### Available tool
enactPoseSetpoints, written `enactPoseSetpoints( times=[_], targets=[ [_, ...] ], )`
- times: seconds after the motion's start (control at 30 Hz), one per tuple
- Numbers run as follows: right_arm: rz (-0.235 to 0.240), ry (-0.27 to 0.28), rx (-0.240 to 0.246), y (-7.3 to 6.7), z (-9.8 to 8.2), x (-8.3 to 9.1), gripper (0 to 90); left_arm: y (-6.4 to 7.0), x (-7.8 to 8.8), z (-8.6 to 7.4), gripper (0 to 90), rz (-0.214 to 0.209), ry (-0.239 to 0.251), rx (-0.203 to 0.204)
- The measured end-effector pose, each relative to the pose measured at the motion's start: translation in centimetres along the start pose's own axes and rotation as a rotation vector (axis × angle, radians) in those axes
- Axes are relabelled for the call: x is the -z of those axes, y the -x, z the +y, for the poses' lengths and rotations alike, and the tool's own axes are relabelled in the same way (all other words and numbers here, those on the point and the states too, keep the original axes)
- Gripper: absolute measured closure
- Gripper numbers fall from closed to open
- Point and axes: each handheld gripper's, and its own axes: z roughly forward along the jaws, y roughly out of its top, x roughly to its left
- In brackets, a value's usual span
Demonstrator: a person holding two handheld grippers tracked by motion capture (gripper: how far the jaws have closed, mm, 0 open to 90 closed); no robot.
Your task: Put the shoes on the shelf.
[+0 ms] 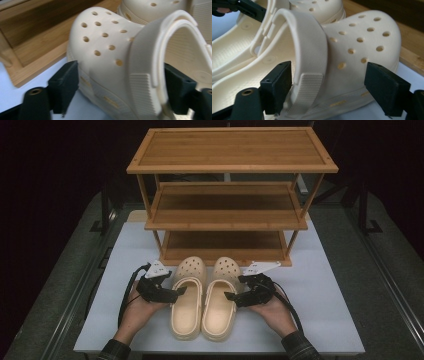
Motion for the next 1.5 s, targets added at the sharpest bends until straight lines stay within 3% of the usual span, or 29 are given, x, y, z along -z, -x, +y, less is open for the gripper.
enactPoseSetpoints(
  times=[0.13, 0.43, 0.57, 0.6, 0.67, 0.83, 0.87, 1.03, 1.5],
  targets=[
    [0.009, 0.005, 0.001, 0.1, -0.1, 0.1, 25.0, 0.3, 0.1, 0.1, 35.0, -0.021, -0.002, -0.02],
    [0.009, 0.012, 0.012, 0.1, -0.2, 0.9, 39.0, 0.3, 0.5, 0.0, 45.5, -0.017, 0.0, -0.017],
    [0.005, 0.017, 0.017, 0.3, -0.3, 1.4, 49.4, 0.4, 0.7, 0.0, 52.0, -0.004, -0.001, -0.029],
    [-0.009, 0.021, 0.022, 0.4, -0.4, 1.8, 57.0, 0.4, 0.9, 0.1, 54.5, 0.006, -0.002, -0.03],
    [-0.024, 0.032, 0.019, 0.6, -0.6, 2.1, 63.9, 0.4, 1.0, 0.0, 58.3, 0.019, -0.005, -0.027],
    [-0.027, 0.037, 0.025, 0.8, -0.6, 2.4, 68.9, 0.4, 1.3, 0.1, 67.0, 0.043, -0.011, -0.029],
    [-0.044, 0.04, 0.037, 0.7, -0.6, 2.5, 72.0, 0.6, 1.4, 0.1, 69.0, 0.066, -0.017, -0.047],
    [-0.064, 0.044, 0.043, 0.8, -0.6, 2.8, 75.2, 0.8, 1.6, 0.2, 74.5, 0.102, -0.032, -0.063],
    [-0.11, 0.062, 0.049, 1.2, -0.3, 3.7, 77.8, 0.2, 2.2, 0.3, 76.3, 0.125, -0.015, -0.039]
  ],
)
